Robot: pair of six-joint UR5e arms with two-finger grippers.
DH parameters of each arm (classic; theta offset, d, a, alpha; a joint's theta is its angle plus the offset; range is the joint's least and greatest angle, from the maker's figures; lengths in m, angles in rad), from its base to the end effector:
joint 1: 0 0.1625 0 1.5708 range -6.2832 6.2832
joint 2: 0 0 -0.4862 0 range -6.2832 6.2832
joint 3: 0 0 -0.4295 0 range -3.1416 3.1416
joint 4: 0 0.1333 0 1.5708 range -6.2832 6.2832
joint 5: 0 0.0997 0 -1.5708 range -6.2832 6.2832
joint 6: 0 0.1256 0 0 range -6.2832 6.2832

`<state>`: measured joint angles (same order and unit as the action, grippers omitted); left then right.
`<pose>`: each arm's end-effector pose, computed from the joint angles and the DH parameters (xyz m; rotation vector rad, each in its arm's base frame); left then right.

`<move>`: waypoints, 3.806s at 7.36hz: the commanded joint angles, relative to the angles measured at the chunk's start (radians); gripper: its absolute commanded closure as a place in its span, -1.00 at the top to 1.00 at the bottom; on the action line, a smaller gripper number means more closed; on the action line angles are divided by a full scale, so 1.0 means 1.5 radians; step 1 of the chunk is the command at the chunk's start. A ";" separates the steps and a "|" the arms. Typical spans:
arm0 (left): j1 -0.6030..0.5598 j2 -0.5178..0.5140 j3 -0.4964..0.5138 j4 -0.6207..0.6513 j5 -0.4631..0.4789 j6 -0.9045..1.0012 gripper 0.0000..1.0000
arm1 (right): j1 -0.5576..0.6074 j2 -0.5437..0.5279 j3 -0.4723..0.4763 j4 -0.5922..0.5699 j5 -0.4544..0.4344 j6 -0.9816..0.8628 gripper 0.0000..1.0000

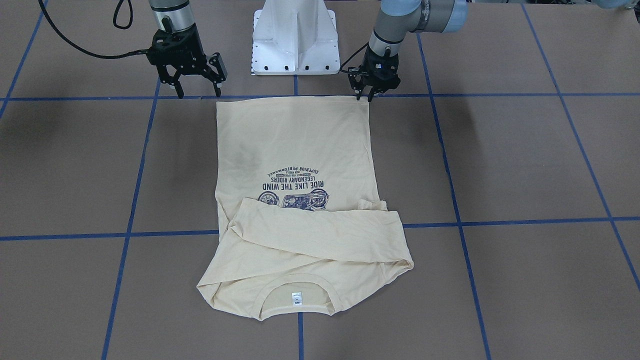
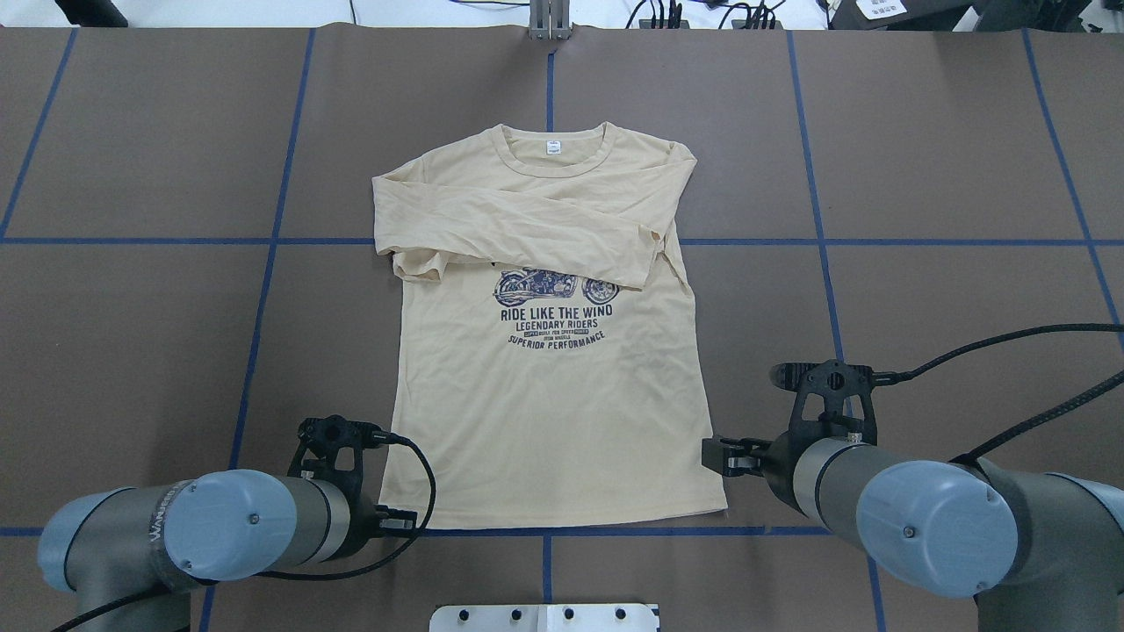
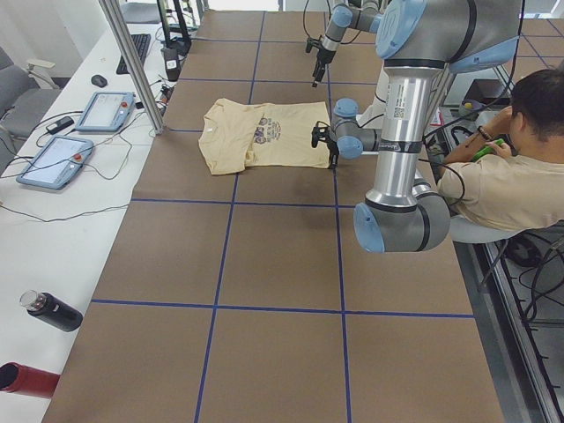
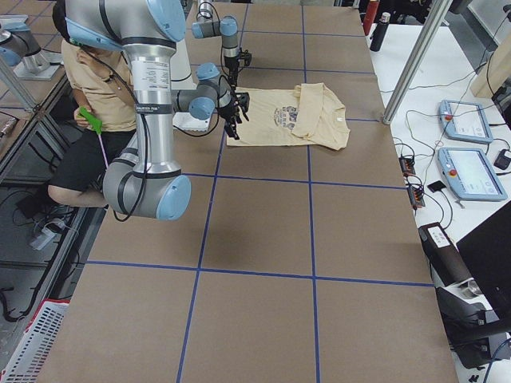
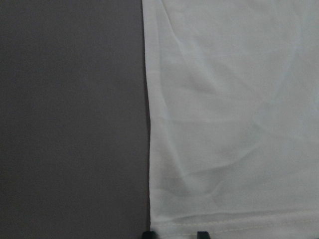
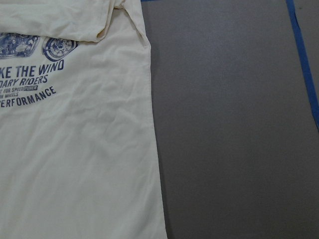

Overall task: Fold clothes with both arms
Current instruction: 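Move both grippers to the hem corners nearest the robot and grasp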

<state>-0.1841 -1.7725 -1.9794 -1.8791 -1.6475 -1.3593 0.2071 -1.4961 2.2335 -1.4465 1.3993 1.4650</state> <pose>0.5765 -0.2331 0.3895 0.1106 0.9143 0.0607 -0.4703 -0.2569 0.3635 0.2930 -0.8248 0.1686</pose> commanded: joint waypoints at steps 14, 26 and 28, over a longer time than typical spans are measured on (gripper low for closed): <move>-0.002 -0.003 -0.035 0.001 -0.001 -0.004 -1.00 | -0.086 0.042 -0.123 0.036 -0.107 0.074 -0.14; -0.003 -0.001 -0.037 0.002 -0.001 -0.006 -1.00 | -0.116 0.042 -0.127 0.012 -0.129 0.092 -0.72; -0.003 -0.002 -0.038 0.002 -0.001 -0.006 -1.00 | -0.115 0.043 -0.126 0.012 -0.129 0.096 -1.00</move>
<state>-0.1887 -1.7734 -2.0364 -1.8762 -1.6490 -1.3683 0.0349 -1.4324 2.0435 -1.4280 1.2057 1.6049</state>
